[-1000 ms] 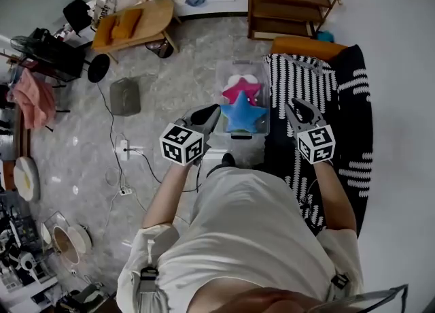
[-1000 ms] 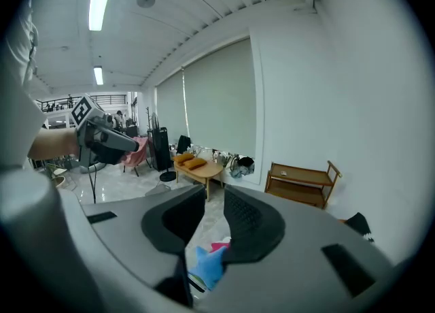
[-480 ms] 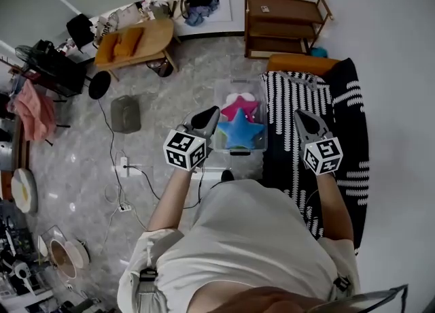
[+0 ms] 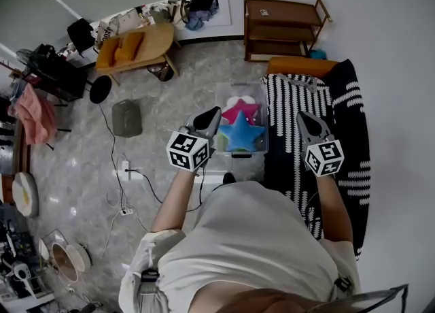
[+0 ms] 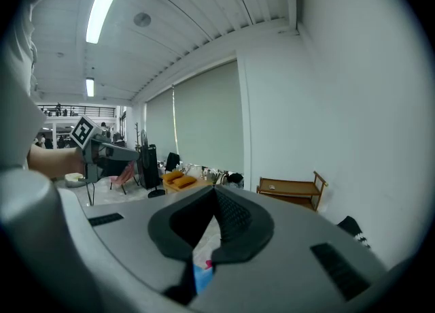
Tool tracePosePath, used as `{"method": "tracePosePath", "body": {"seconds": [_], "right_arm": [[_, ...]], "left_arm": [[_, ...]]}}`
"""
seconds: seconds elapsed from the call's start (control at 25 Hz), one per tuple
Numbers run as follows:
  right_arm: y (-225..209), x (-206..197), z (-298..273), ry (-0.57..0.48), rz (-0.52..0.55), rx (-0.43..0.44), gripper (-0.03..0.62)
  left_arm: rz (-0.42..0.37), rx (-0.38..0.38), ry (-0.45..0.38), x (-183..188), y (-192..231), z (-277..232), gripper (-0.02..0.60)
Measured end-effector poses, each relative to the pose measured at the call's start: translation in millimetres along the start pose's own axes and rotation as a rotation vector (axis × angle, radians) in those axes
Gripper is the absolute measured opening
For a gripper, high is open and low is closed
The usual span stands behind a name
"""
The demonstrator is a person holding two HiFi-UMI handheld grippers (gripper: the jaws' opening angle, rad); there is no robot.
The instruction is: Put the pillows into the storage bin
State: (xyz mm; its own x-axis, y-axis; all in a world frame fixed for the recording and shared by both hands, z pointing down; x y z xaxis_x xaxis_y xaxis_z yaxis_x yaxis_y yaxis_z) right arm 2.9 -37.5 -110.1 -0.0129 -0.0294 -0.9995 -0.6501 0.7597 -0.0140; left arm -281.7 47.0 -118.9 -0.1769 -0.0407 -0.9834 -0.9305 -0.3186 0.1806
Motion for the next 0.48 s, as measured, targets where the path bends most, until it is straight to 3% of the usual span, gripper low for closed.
{"method": "tracePosePath", "body": {"seconds": [0.48], "right_arm": [[1.8, 2.1, 2.8, -0.011, -0.001, -0.013, 0.003]], "left_arm": [[0.011, -0.015, -0.002, -7.1, -1.5, -0.2, 0.018]]}}
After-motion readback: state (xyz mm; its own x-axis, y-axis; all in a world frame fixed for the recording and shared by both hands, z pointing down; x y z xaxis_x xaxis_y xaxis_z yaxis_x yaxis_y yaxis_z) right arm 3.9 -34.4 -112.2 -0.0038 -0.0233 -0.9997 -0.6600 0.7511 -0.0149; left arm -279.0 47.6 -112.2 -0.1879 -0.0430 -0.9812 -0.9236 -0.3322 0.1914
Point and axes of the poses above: the fingertips, and each gripper's own axes: z backward along the fingers, y to its left, x out of its top, the point moved 5 cm from there along z, backward along the fingers, and after that the axes turned 15 degrees about -y, right-handed, at the moved point
